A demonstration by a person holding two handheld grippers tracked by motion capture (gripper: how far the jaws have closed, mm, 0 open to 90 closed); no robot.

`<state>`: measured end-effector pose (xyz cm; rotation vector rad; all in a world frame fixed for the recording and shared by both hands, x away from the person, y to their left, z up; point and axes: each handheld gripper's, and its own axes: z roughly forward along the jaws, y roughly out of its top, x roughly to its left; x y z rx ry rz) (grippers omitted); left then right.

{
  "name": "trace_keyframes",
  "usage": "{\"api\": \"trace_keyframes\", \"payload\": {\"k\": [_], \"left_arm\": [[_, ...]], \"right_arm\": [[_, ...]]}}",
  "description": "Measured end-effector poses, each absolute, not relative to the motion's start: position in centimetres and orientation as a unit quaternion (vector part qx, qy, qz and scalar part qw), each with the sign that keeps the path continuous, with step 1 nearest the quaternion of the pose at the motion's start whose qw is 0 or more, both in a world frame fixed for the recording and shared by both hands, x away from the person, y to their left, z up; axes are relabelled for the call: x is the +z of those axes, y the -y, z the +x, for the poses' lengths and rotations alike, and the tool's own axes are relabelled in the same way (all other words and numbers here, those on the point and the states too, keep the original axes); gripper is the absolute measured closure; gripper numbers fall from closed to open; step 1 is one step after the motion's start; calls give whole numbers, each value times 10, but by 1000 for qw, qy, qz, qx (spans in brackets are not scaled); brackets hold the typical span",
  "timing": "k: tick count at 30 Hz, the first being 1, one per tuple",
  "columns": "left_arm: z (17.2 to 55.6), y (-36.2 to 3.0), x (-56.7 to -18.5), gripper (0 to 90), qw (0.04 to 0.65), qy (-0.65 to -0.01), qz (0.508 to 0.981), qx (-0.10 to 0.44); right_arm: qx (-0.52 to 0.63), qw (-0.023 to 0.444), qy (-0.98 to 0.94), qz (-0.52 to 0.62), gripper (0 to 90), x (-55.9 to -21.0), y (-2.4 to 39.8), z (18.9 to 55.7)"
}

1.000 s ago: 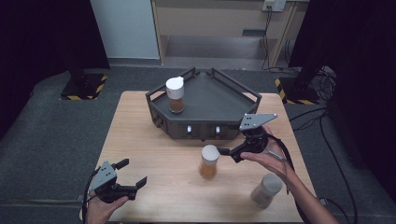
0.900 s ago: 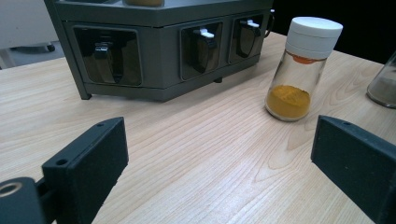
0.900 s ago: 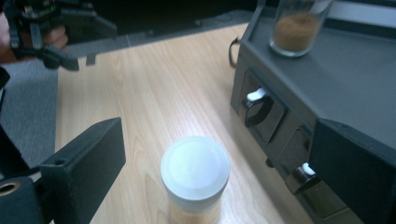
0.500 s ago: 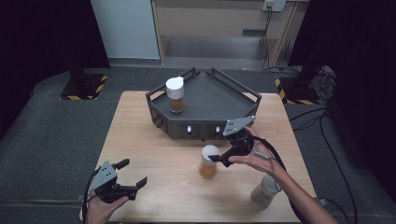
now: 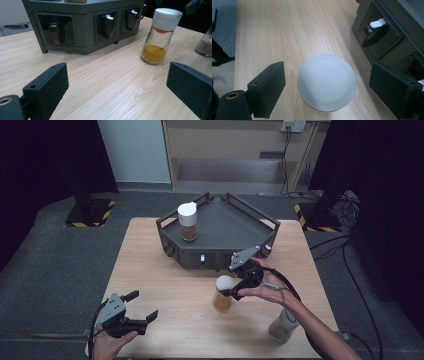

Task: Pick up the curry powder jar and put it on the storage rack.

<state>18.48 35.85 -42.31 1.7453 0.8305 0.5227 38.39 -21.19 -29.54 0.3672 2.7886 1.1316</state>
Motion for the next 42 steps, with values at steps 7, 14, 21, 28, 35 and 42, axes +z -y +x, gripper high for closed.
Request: {"api": "trace_keyframes", "payload": {"k": [7,14,21,28,35,42], "left_arm": [[184,-359,-423,34,541,-349,733,220],[184,-359,-423,34,541,-349,733,221],[184,-359,-423,34,541,-350,733,220],[184,-359,-423,34,541,-349,733,219],[184,-359,-423,34,541,-349,733,219],[185,-359,-423,34,542,-348,733,217]], "right_arm": [[341,53,-932,110,200,-301,199,388],[330,55,-937,100,321,-305,193,391],[330,52,-938,97,339,-305,193,391],[328,49,-937,105,341,-304,193,392],[334,46,-935,111,341,-297,196,395],[337,50,-933,120,342,-279,198,398]]}}
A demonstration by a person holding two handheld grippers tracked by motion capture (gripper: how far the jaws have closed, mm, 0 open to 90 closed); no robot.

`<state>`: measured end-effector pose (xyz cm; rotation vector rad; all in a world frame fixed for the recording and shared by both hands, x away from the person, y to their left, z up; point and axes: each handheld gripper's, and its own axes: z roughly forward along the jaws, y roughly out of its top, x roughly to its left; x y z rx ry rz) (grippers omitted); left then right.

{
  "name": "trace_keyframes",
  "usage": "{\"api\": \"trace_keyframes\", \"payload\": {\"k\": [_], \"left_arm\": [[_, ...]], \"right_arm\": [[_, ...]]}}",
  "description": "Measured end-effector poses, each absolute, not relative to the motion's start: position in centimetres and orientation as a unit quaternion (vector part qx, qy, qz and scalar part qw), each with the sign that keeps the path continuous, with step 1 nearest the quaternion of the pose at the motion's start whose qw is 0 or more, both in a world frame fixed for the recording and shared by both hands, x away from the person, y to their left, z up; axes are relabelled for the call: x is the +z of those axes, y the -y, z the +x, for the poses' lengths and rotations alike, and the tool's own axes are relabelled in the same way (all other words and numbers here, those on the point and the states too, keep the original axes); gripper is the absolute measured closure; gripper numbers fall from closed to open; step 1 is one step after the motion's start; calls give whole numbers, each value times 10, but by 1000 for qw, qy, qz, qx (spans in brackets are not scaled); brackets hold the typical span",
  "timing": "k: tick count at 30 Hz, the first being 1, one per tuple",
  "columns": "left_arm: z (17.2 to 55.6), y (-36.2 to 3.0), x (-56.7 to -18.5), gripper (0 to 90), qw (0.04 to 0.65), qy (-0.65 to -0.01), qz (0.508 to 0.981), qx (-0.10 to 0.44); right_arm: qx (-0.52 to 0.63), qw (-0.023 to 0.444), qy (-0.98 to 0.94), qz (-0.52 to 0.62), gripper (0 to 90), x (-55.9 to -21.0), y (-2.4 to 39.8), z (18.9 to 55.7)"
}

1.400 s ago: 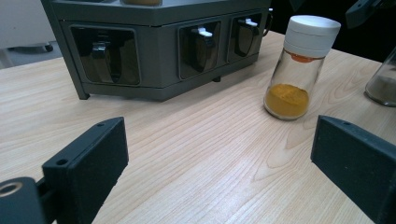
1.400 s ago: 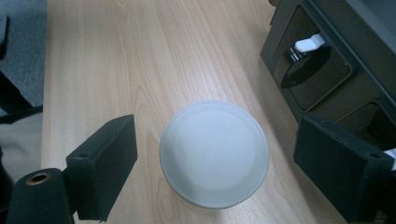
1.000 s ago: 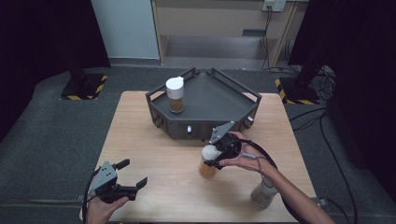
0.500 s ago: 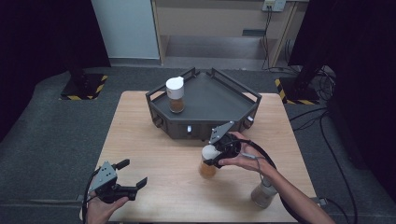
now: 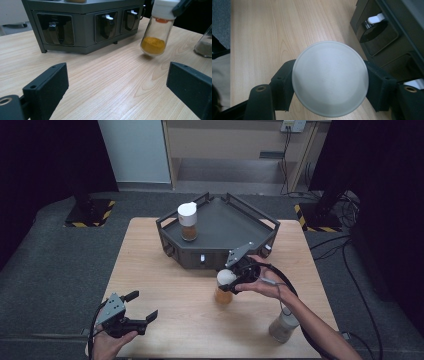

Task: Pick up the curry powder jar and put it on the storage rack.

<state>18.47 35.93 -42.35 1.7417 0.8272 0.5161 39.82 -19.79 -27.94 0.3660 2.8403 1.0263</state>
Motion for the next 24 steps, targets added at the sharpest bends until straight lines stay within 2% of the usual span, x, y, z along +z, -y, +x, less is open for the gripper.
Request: {"api": "trace_keyframes", "payload": {"k": [24], "left_arm": [[185,-360,-424,34,543,-347,734,215]], "right_arm": [[324,63,-932,147,342,-201,189,417]]}}
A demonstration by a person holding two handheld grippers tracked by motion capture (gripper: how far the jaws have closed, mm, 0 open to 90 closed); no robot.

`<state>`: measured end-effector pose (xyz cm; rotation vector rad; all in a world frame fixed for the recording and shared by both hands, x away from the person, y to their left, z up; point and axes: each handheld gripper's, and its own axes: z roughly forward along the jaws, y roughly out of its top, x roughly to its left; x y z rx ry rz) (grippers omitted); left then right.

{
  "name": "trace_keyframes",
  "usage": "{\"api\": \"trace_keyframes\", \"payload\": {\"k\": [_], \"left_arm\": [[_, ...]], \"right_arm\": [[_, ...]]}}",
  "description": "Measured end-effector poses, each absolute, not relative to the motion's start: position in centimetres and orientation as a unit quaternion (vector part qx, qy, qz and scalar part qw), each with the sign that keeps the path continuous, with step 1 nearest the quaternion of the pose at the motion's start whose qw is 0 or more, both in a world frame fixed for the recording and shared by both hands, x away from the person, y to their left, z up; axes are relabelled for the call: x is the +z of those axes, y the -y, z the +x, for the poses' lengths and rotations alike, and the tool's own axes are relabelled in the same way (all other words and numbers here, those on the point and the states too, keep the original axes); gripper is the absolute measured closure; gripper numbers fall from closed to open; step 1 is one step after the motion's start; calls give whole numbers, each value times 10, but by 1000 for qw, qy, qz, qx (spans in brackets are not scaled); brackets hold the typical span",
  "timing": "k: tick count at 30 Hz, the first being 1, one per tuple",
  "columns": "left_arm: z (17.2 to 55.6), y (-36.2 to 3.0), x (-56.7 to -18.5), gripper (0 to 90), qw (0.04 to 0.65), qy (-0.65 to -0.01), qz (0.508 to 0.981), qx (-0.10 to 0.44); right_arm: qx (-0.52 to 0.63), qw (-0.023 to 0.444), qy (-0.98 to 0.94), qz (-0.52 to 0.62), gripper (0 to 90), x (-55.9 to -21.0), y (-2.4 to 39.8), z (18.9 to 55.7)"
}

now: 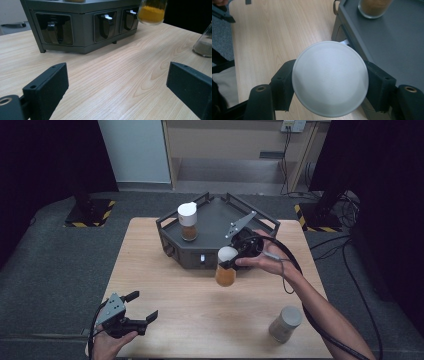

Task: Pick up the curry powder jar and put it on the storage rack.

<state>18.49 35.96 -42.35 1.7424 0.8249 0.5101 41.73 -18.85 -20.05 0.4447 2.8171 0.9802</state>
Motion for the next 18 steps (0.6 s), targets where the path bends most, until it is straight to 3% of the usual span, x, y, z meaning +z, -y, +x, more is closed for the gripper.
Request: {"api": "trace_keyframes", "payload": {"k": [18], "left_arm": [[185,-360,-424,34,543,-348,733,214]], "right_arm": [[308,73,-930,187,342,-152,170,448]]}}
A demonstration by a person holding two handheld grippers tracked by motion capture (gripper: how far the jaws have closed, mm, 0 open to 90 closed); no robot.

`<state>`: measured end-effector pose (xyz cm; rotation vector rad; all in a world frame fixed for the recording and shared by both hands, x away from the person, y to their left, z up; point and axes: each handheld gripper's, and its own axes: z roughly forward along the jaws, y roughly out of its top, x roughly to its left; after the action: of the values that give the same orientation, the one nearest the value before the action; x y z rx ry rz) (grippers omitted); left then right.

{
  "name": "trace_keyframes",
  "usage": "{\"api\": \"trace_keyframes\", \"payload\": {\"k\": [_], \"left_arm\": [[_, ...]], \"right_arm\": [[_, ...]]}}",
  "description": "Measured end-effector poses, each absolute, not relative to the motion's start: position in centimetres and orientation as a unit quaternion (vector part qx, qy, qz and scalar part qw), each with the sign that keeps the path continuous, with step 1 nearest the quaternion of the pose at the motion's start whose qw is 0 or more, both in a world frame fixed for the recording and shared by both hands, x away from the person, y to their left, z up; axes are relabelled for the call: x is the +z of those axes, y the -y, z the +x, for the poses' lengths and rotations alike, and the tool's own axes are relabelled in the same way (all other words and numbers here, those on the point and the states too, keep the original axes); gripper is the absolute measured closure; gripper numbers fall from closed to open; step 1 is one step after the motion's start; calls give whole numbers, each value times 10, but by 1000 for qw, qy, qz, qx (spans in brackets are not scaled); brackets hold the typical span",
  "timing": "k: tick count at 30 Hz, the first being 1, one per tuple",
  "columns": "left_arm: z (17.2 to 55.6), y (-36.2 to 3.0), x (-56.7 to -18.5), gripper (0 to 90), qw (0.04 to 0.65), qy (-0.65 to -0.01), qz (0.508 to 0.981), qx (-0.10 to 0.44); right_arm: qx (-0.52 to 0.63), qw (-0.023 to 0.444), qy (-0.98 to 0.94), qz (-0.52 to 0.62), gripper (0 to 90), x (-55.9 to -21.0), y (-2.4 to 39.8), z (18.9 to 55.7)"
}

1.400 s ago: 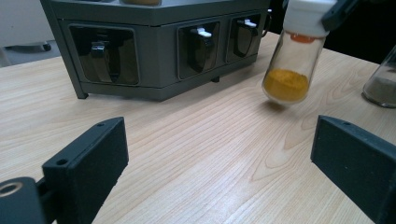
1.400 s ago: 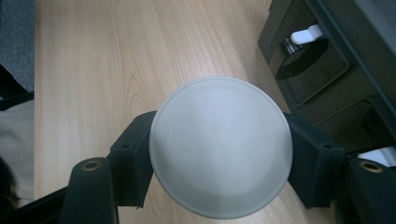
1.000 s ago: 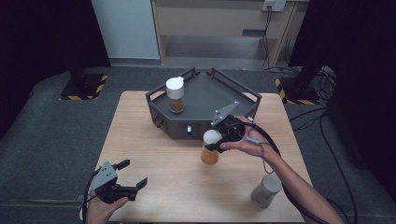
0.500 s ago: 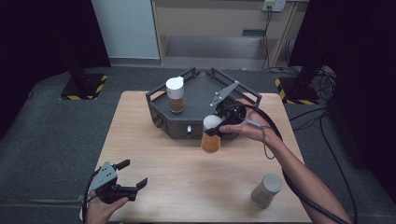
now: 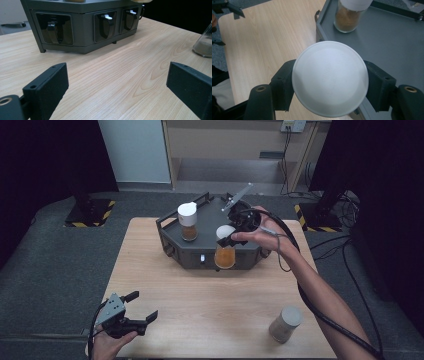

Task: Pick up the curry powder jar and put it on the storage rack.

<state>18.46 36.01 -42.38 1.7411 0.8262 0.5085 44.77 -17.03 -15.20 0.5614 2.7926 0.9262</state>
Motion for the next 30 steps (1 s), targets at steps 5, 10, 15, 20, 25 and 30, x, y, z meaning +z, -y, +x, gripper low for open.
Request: {"api": "trace_keyframes", "payload": {"k": [5,10,15,20,25,30], "left_arm": [[184,-360,-423,34,543,-347,734,214],[184,-361,-424,34,544,-348,733,213],[184,-361,-424,34,544,-349,732,214],[184,-362,-424,34,544,-350,732,213],[183,-362,-424,34,544,-351,732,213],[183,-362,-424,34,545,-349,732,213]], "right_arm": [[305,77,-928,198,342,-146,165,457],[303,82,-924,218,342,-143,161,469],[304,82,-917,244,342,-142,159,484],[303,89,-911,264,342,-142,154,496],[299,93,-909,275,342,-144,148,504],[292,97,-906,290,342,-147,141,515]]}}
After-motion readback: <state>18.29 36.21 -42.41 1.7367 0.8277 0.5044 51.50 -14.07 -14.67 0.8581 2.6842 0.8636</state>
